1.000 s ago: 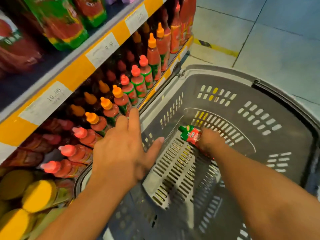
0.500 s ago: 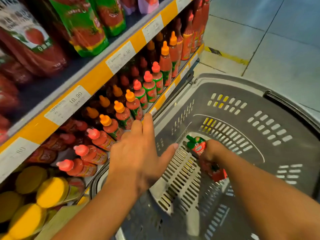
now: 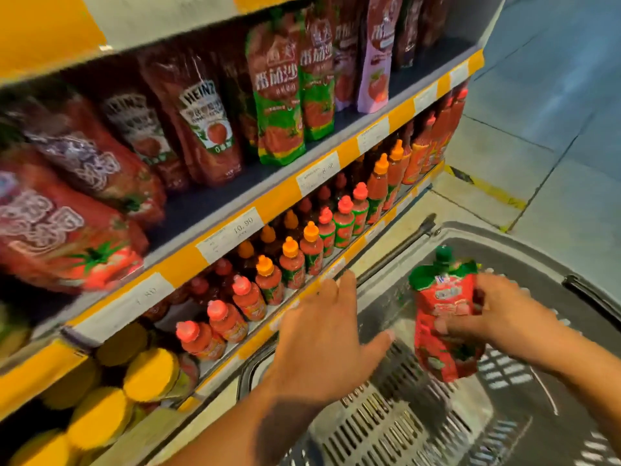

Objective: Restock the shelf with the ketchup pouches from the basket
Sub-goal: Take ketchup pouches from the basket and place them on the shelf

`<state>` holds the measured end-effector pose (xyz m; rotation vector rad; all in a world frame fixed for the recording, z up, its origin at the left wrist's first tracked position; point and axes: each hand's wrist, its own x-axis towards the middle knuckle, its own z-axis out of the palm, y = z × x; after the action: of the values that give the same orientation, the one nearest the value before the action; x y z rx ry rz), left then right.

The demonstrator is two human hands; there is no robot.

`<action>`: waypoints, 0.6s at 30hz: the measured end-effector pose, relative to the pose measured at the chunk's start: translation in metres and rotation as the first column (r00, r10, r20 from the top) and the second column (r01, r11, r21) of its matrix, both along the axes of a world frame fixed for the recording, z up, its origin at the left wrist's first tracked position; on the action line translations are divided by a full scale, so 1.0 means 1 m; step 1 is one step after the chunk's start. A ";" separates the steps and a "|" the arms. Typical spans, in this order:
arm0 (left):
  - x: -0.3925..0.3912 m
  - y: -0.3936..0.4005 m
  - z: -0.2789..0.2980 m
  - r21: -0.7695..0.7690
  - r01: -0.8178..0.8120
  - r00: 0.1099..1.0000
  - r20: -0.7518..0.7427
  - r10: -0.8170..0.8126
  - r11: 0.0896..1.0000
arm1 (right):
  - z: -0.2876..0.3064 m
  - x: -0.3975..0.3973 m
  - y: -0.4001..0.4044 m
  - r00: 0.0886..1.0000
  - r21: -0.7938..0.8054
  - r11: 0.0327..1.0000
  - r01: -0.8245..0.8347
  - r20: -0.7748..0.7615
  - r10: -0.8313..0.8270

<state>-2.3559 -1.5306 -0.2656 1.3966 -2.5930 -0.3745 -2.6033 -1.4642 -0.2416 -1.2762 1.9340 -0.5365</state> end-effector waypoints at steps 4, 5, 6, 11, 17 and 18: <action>0.004 -0.007 0.000 0.081 0.004 1.000 -0.016 -0.003 0.997 | 0.049 0.028 -0.001 0.971 -0.308 0.936 0.169 0.217 -0.104; 0.005 -0.008 0.001 0.094 -0.003 1.000 -0.019 0.004 0.996 | 0.059 0.036 -0.006 0.958 -0.373 0.909 0.185 0.274 -0.082; 0.006 -0.009 0.003 0.111 0.024 1.000 0.007 -0.025 0.993 | 0.069 0.046 -0.012 0.943 -0.439 0.879 0.187 0.332 -0.035; 0.016 -0.012 0.017 0.348 0.336 0.885 -0.435 -0.167 0.875 | 0.110 0.123 -0.059 0.848 -0.680 0.706 0.199 0.480 0.225; 0.032 -0.023 -0.004 0.293 0.219 0.944 -0.306 -0.126 0.931 | 0.090 0.204 -0.118 0.704 -0.647 0.689 0.328 0.654 0.279; 0.043 -0.024 0.000 0.364 0.227 0.925 -0.371 -0.083 0.903 | 0.088 0.214 -0.126 0.672 -0.631 0.684 0.365 0.687 0.276</action>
<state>-2.3133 -1.5549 -0.2659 1.0897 -2.4171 -1.1269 -2.3890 -1.5899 -0.1538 -1.1413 1.0120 -1.7207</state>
